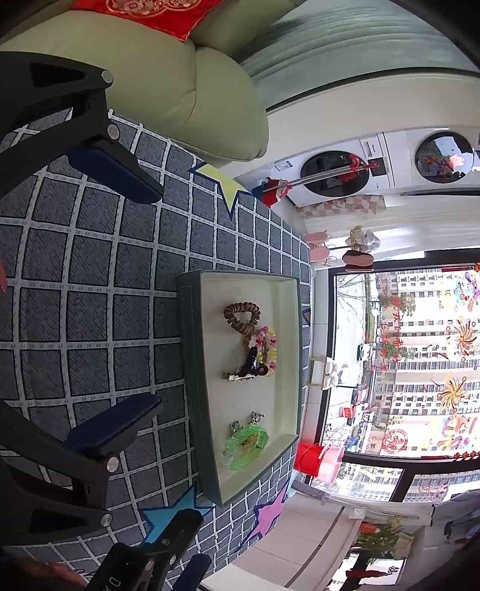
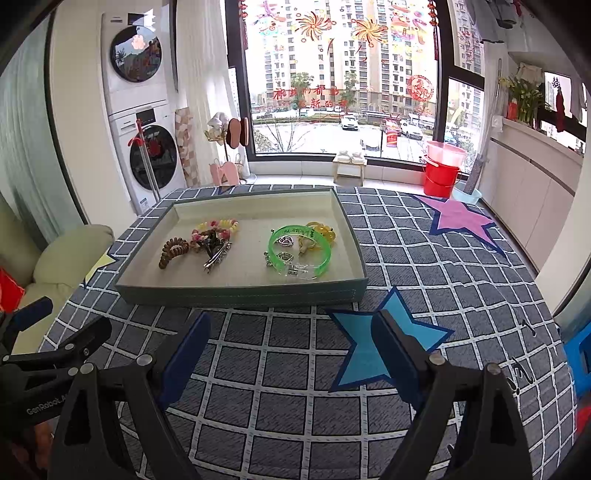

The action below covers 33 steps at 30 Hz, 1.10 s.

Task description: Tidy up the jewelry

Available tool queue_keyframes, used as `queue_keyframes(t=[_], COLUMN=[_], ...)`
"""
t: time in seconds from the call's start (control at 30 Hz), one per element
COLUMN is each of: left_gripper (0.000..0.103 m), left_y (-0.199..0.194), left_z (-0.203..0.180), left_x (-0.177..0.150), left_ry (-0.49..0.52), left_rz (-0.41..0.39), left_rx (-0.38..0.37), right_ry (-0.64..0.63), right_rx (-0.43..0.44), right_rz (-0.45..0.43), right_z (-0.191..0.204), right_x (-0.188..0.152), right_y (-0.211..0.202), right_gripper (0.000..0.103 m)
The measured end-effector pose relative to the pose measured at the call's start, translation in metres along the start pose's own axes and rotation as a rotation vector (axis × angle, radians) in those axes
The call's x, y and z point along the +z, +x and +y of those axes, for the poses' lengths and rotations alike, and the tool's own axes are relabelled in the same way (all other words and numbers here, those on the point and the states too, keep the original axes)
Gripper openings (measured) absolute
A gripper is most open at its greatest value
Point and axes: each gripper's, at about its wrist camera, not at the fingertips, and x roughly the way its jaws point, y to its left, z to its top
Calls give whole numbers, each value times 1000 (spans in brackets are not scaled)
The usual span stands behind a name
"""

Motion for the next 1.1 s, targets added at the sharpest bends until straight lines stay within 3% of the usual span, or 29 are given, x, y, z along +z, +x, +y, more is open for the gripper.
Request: queue_keyframes(t=[1.1], left_gripper=[103], left_y=[3], left_z=[-1], left_x=[0], left_ry=[5], left_rz=[12], left_rx=[2], right_ry=[-7], right_rx=[10], right_rz=[8], right_z=[3], right_x=[-1], right_y=[2], right_gripper=[91])
